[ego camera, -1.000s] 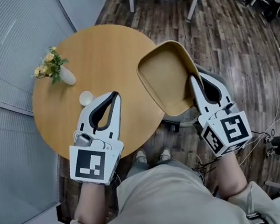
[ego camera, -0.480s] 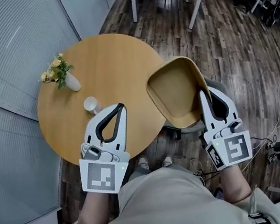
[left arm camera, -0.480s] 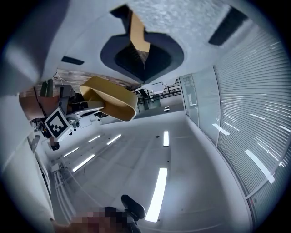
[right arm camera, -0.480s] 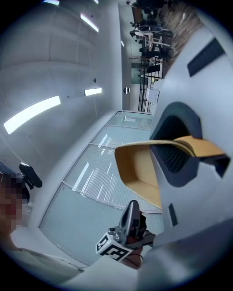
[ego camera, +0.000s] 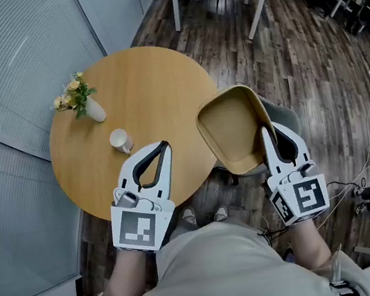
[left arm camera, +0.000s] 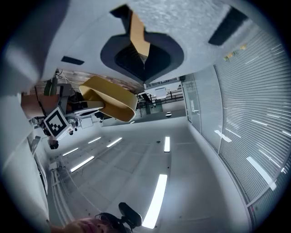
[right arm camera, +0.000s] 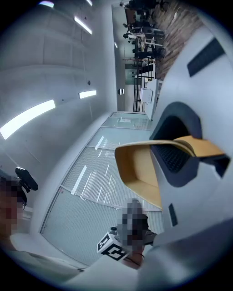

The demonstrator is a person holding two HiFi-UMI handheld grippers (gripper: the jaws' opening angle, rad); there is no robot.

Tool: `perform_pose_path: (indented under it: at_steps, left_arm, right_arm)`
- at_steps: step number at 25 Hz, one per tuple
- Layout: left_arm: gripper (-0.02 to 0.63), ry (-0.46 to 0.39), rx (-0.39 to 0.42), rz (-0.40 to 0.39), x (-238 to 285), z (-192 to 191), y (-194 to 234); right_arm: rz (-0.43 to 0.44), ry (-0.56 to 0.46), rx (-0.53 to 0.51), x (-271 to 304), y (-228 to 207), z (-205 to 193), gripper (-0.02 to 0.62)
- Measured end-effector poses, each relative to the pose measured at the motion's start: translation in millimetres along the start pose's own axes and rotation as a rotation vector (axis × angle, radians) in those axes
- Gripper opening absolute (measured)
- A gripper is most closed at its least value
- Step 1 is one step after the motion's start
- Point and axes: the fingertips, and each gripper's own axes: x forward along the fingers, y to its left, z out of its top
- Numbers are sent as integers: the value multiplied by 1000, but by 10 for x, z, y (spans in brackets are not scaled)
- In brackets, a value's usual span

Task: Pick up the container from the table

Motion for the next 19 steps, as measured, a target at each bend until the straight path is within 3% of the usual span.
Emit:
perform_pose_path:
  at_steps: [5, 19]
  left_arm:
    - [21, 7, -41, -28, 1, -9, -75]
    - [21, 28, -48, -39, -3, -128, -142]
  right_arm:
    - [3, 0, 15, -42, -23, 25, 34]
    - [0, -4, 12, -91, 10, -68, 34]
